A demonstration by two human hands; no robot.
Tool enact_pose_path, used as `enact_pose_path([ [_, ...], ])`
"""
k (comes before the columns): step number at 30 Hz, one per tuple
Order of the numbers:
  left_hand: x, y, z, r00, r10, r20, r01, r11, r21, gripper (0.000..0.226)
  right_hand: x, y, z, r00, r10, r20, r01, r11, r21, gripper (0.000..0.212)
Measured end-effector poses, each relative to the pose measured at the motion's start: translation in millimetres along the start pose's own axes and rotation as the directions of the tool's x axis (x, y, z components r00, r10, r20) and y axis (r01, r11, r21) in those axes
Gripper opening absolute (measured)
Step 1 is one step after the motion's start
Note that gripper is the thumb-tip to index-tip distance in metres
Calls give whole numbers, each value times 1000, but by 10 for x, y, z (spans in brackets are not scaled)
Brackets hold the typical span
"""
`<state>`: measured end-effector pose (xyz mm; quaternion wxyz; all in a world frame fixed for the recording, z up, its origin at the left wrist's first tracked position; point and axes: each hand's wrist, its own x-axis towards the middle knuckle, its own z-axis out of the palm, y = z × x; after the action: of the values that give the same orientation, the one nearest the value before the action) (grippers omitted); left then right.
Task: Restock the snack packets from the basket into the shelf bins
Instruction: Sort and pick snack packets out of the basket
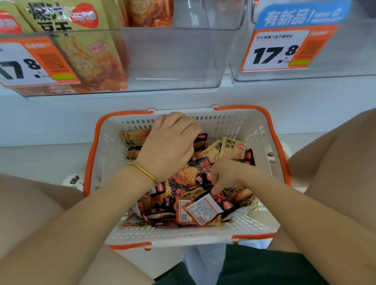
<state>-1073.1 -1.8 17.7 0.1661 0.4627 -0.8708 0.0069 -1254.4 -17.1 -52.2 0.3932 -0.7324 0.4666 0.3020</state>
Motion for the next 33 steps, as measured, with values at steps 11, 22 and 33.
enact_pose_path([
  [11,-94,258,47,813,44,580,183,927,-326,85,-640,123,-521,997,73,-15,-12,359,933,8],
  [22,145,360,-285,851,-278,446,525,439,-729,25,-1116,152,-642,914,32,-405,370,350,861,56],
  [33,779,892,-1200,961,-249,119,212,390,-896,13,-2228,145,-992,664,-217,-716,725,421,545,24],
])
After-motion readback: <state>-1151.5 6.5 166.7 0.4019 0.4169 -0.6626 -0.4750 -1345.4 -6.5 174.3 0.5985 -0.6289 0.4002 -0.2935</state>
